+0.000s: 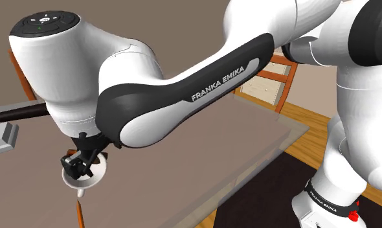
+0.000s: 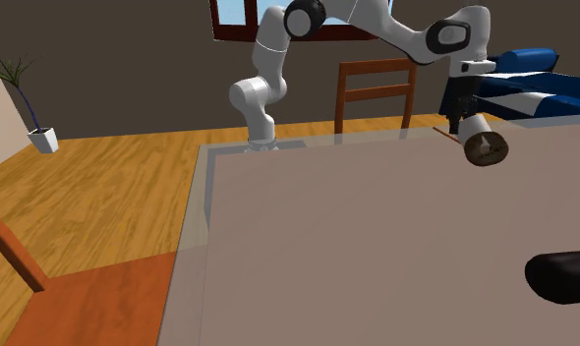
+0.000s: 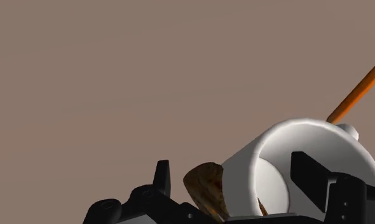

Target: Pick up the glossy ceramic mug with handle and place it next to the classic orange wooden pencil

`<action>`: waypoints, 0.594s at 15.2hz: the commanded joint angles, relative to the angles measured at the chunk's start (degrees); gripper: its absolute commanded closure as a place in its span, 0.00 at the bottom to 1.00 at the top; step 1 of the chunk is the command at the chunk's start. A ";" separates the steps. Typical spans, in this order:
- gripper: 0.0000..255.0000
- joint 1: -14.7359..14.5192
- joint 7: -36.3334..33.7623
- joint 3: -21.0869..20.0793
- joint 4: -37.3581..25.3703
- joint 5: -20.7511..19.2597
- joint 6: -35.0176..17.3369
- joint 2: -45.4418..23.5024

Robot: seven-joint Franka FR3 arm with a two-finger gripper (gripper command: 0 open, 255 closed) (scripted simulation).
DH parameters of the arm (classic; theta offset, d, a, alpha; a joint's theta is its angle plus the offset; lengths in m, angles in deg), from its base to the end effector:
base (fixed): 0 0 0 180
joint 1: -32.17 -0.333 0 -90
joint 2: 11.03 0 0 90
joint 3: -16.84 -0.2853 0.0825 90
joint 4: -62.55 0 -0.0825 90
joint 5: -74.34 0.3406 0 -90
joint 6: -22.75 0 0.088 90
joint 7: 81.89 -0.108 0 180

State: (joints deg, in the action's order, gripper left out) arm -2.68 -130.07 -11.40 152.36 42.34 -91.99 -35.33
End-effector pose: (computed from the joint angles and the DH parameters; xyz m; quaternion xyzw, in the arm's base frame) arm 0.3480 0.5235 0.4172 0.9633 0.2134 0.1508 0.0611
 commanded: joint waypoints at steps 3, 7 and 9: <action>0.00 -0.54 0.69 -0.87 -1.88 1.36 3.73 1.95; 0.00 -0.54 0.69 -0.87 -1.88 1.35 3.73 1.95; 0.00 -0.54 0.69 -0.87 -1.88 1.35 3.73 1.95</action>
State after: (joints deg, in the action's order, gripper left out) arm -3.22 -129.38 -12.27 150.48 43.69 -88.27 -33.38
